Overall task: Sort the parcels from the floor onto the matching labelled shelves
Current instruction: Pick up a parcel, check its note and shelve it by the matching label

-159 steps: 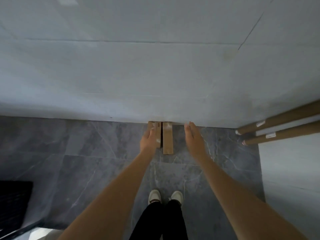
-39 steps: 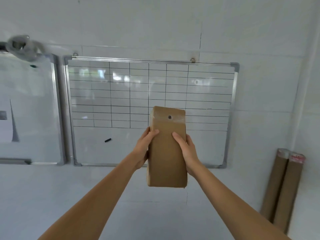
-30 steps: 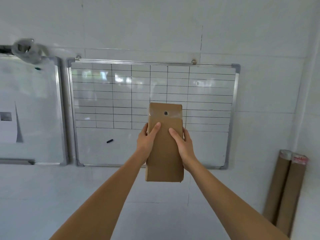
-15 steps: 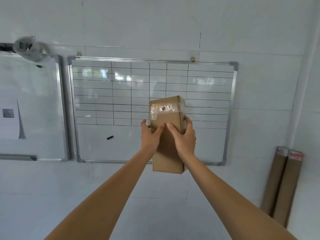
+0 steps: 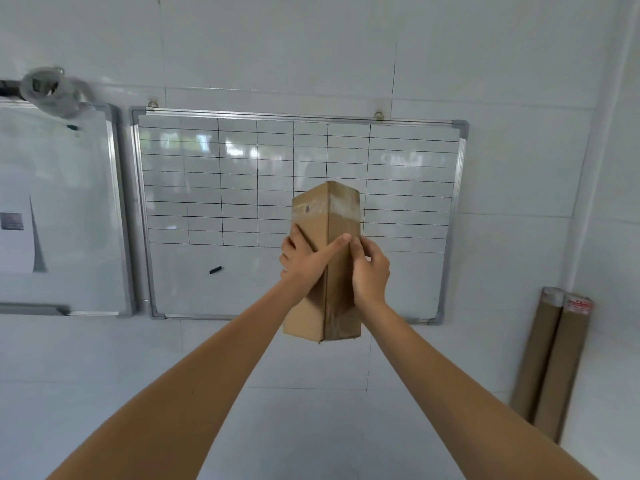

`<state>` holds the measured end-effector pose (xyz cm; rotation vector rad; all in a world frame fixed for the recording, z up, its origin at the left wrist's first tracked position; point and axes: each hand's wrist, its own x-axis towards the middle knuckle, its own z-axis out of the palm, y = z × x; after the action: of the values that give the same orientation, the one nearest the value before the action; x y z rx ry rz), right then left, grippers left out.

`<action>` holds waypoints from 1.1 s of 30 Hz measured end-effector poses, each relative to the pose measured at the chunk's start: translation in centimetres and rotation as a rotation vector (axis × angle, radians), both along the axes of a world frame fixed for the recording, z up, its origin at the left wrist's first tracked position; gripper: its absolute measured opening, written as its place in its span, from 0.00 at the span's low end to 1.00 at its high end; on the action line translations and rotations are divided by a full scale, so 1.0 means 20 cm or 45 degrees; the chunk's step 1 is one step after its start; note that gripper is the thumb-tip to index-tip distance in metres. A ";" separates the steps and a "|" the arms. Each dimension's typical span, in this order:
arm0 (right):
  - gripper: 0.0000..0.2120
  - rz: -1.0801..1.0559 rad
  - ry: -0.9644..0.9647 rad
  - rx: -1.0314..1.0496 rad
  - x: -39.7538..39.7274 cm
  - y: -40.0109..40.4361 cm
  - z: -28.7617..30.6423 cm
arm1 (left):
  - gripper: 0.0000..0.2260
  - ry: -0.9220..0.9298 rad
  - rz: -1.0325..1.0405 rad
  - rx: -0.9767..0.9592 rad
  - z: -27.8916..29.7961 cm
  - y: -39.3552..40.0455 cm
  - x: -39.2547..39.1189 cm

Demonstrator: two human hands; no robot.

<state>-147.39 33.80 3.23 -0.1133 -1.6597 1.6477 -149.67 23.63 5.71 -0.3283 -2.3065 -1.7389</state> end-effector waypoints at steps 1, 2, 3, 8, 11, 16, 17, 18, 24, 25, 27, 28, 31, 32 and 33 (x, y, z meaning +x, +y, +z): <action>0.16 0.018 0.020 -0.010 0.01 0.00 0.00 | 0.50 -0.011 -0.057 0.069 0.02 -0.02 0.00; 0.15 0.042 0.040 -0.017 0.01 0.01 0.00 | 0.48 -0.016 -0.127 0.157 0.03 -0.04 -0.01; 0.13 0.070 0.047 -0.019 0.01 0.02 0.01 | 0.44 -0.012 -0.188 0.235 0.04 -0.05 -0.01; 0.32 0.422 -0.121 -0.154 0.03 0.05 0.07 | 0.27 0.031 -0.370 0.471 0.03 -0.10 -0.01; 0.32 0.669 -0.280 -0.192 0.02 0.04 0.07 | 0.25 0.015 -0.414 0.536 0.01 -0.10 0.00; 0.30 0.740 -0.349 -0.232 0.01 0.02 0.04 | 0.25 0.011 -0.408 0.522 -0.03 -0.12 -0.01; 0.30 0.736 -0.341 -0.221 0.01 0.02 0.03 | 0.25 0.014 -0.404 0.514 -0.03 -0.13 -0.01; 0.31 0.734 -0.333 -0.210 0.00 0.01 0.03 | 0.25 0.014 -0.405 0.509 -0.03 -0.13 -0.02; 0.31 0.676 -0.345 -0.164 0.00 0.02 0.04 | 0.24 0.084 -0.371 0.497 -0.04 -0.17 -0.04; 0.26 0.598 -0.327 -0.161 -0.01 0.02 0.04 | 0.21 0.129 -0.310 0.496 -0.05 -0.18 -0.05; 0.16 0.455 -0.270 -0.158 -0.03 0.02 0.04 | 0.15 0.217 -0.146 0.492 -0.06 -0.20 -0.07; 0.11 0.408 -0.243 -0.168 -0.03 0.02 0.04 | 0.17 0.233 -0.076 0.487 -0.07 -0.20 -0.08; 0.14 0.230 -0.216 -0.031 -0.06 0.03 0.00 | 0.19 0.209 -0.028 0.460 -0.09 -0.19 -0.11; 0.16 0.161 -0.201 0.040 -0.06 0.02 -0.01 | 0.19 0.185 -0.059 0.450 -0.10 -0.18 -0.10; 0.17 0.108 -0.161 0.090 -0.07 0.01 -0.02 | 0.21 0.155 -0.102 0.453 -0.10 -0.16 -0.10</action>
<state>-148.74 33.99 2.83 -0.1153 -1.8390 1.6723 -151.58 20.47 3.69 -0.4473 -1.8779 -2.0598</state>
